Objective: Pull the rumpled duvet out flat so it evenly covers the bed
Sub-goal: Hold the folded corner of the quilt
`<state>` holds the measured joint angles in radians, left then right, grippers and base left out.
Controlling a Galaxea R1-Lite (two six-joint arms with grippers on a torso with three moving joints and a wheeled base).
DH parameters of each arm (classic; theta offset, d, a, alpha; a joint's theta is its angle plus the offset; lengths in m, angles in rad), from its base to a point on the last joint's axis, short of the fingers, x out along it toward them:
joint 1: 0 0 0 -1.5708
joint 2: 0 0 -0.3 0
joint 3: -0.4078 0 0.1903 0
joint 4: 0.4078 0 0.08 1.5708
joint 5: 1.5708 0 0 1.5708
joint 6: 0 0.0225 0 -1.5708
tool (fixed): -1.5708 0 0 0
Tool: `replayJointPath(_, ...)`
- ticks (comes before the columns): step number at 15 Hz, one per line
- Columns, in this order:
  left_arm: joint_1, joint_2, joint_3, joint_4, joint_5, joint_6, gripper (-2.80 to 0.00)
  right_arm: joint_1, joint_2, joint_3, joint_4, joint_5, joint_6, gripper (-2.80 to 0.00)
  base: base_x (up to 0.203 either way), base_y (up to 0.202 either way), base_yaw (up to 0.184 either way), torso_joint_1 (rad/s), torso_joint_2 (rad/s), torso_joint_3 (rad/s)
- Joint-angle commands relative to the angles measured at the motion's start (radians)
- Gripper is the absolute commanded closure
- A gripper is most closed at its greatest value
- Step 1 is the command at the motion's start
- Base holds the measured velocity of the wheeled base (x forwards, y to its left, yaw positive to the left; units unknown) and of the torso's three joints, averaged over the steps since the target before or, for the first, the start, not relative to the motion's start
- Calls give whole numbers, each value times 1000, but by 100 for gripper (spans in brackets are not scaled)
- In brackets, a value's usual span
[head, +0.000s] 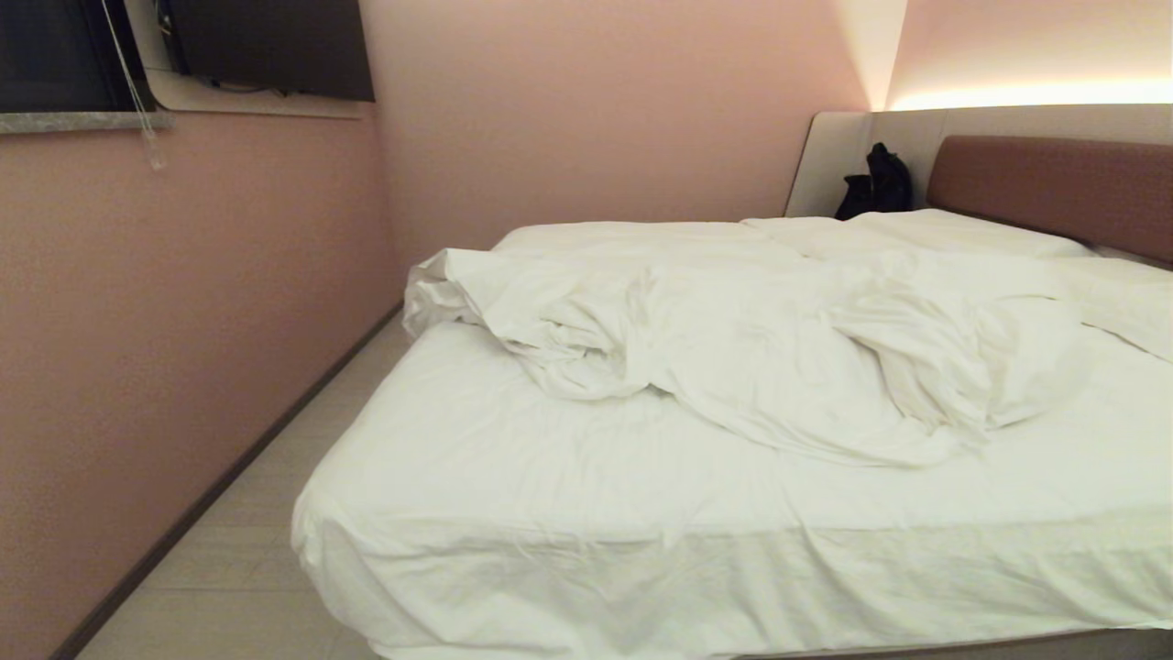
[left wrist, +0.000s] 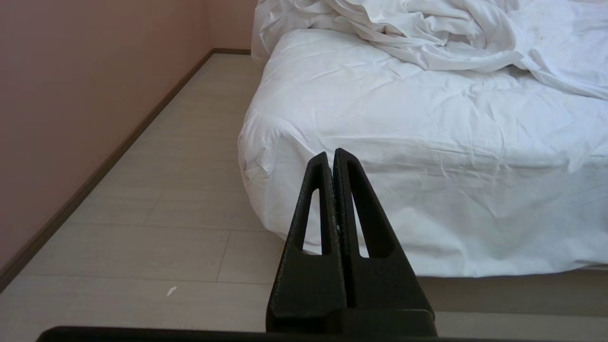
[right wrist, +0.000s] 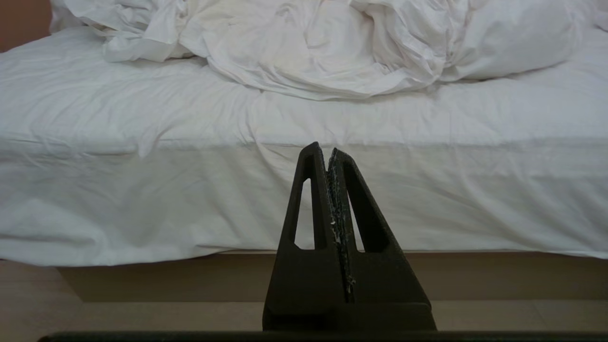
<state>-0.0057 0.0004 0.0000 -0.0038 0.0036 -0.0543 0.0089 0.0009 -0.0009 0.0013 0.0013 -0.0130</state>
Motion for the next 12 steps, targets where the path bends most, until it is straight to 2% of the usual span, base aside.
replayJointPath(1,0,0,0,-1,1,-4,0,0,1,0,0,-1,0,0,0,0,0,0,0,0)
replayJointPath(12,0,0,0,1,3,2,0,0,1,1,-1,0,-1,0,0,0,0,0,0,0)
